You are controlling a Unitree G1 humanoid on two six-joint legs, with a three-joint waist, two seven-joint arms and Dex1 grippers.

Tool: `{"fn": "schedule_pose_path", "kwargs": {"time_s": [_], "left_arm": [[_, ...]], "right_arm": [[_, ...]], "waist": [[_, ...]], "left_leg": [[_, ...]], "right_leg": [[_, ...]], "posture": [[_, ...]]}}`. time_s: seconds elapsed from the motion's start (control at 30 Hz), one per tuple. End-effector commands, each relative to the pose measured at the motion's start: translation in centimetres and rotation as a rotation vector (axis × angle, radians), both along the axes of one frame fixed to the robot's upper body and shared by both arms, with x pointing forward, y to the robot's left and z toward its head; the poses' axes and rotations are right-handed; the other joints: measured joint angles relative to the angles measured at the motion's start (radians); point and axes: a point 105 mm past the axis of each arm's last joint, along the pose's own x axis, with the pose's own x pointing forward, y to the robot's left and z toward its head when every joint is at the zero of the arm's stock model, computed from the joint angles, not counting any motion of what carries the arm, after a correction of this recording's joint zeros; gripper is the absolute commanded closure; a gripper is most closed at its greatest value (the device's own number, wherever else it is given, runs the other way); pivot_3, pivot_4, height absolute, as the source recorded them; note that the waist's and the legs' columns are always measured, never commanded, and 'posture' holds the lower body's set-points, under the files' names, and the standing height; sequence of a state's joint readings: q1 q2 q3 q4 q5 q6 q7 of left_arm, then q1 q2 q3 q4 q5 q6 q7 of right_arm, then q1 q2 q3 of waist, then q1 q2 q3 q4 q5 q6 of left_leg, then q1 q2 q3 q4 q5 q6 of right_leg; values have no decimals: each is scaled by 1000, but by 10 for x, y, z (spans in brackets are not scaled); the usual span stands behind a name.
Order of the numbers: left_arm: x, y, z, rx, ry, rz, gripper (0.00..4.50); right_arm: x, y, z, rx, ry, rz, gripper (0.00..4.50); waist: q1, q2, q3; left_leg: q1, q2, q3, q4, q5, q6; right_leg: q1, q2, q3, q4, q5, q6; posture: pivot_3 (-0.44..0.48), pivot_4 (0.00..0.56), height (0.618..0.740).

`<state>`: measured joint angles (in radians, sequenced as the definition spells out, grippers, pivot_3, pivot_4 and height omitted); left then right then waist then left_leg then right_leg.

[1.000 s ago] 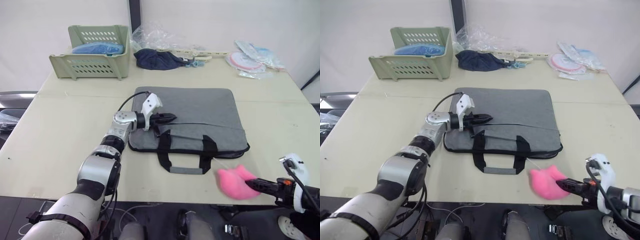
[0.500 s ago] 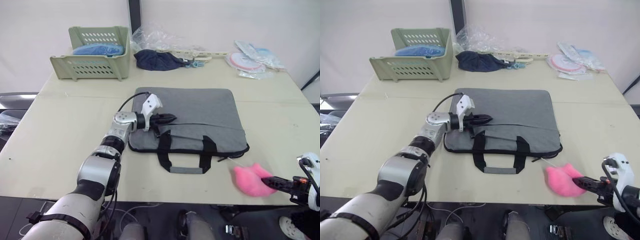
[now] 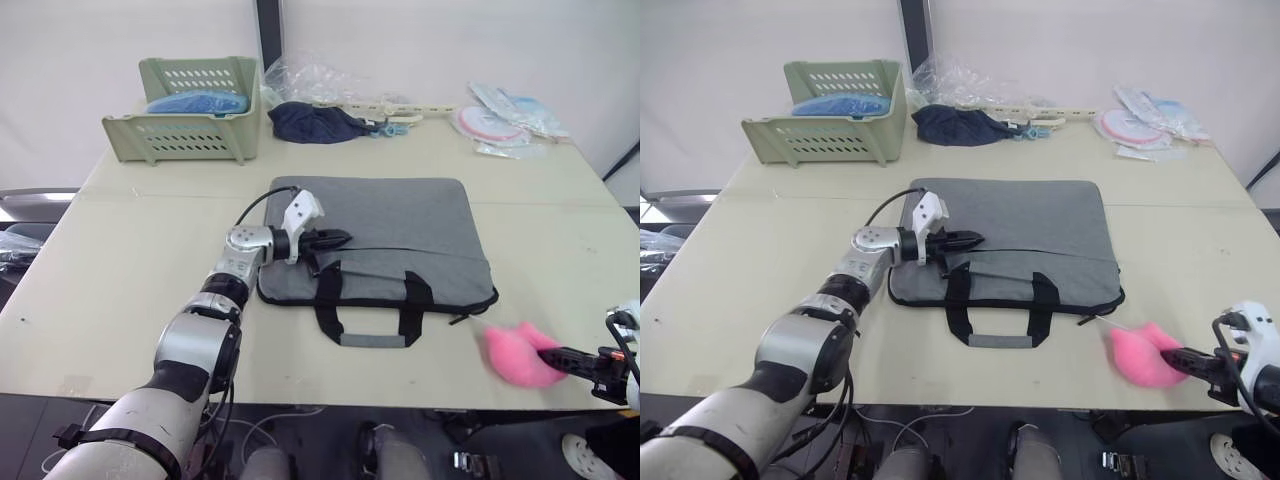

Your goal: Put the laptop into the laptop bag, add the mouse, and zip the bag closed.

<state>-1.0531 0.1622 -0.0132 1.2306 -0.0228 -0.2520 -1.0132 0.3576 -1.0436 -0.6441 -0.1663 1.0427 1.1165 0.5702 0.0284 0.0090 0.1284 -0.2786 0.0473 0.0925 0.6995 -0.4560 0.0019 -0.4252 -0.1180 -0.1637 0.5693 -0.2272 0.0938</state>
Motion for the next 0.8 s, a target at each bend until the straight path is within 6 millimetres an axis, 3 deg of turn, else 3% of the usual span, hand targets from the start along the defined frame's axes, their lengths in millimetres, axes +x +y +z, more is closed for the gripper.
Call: {"fn": "schedule_pose_path", "kwargs": {"time_s": [0.03,0.57,0.8], "left_arm": [[-21,9,-62,141,188,-15,4500],[-22,9,-63,145,190,-16,4500],[-22,8,-62,143,190,-16,4500]], "right_arm": [[0,-24,4,-62,-24,-106,4479],[30,-49,16,-138,-164,-251,4479],[55,-39,26,-143,-242,-247,4479]], "waist": [[0,0,0],[-2,3,-2],[-3,4,-3]], "left_leg": [[0,0,0,0,0,0],[1,0,0,0,0,0],[1,0,1,0,0,0]], "right_leg": [[0,0,0,0,0,0],[1,0,1,0,0,0],[1,0,1,0,0,1]], "posture": [[0,150,740],[0,150,740],[0,150,740]]}}
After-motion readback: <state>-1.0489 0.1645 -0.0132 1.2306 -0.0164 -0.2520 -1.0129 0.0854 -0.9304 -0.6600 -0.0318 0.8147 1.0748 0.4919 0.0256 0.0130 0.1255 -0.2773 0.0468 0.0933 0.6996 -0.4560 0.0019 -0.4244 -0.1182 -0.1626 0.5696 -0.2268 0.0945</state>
